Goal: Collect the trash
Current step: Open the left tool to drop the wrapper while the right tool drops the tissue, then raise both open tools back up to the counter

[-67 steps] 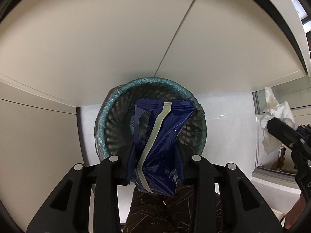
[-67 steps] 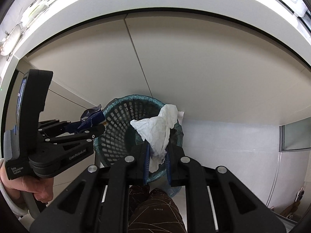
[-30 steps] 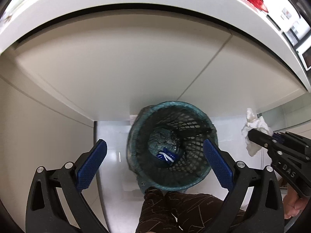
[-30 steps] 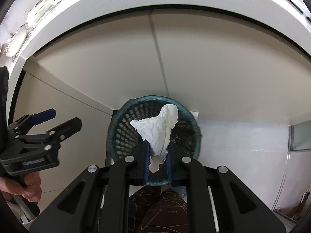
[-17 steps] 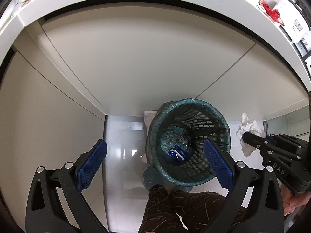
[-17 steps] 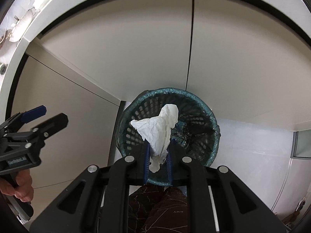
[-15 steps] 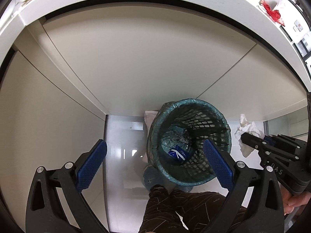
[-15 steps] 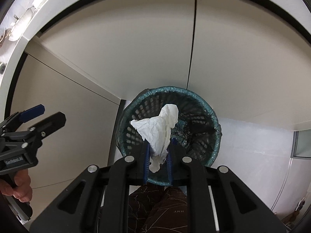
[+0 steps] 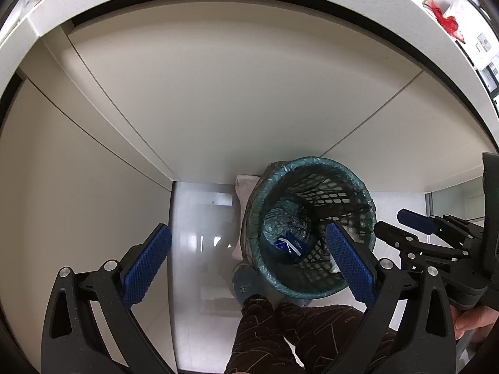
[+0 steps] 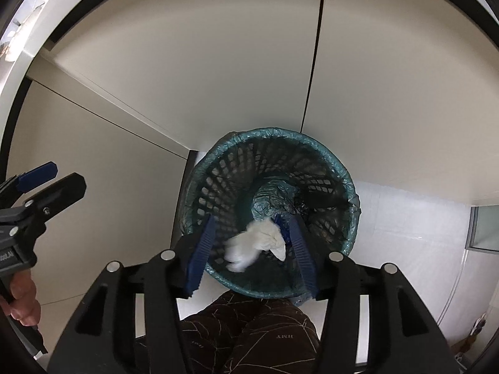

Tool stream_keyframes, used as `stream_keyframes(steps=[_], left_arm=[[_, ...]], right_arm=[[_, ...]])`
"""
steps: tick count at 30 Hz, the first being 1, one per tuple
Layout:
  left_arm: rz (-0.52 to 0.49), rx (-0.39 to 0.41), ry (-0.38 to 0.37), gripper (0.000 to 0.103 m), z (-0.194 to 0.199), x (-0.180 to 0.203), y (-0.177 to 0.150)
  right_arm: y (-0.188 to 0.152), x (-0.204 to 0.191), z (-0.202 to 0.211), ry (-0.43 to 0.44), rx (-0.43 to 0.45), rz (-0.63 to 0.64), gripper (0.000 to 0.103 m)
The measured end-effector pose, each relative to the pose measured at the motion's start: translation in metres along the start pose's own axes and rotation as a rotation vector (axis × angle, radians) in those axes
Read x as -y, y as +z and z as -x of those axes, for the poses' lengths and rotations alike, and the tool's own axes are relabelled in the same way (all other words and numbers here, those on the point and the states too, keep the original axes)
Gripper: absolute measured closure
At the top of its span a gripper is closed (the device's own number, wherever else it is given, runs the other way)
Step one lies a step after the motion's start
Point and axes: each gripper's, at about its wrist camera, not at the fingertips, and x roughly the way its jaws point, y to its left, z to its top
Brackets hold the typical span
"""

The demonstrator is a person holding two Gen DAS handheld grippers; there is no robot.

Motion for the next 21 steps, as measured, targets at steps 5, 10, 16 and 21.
stream_keyframes(steps=[5,10,16,21], left_arm=[[-0.001,-0.004,-0.003,0.006,-0.003,-0.001,0.0],[-0.007,-0.008,-0.008,0.006,-0.005,0.001,0.001],[-0.027,-0.005,-0.029,0.006,-0.003,0.01,0.006],[-0.062,0.022,-0.067,0.006,0.014,0.021,0.014]], right_arm=[[0.002,0.003,-0.001,0.021,0.003,-0.016,0.043],[0.003,0.007,0.0,0.046,-0.009,-0.045,0.028],[0.006,0.019,0.015,0.053,0.016,-0.096,0.012],[0.011,0.032,0.043,0.055,0.07,-0.131,0.007]])
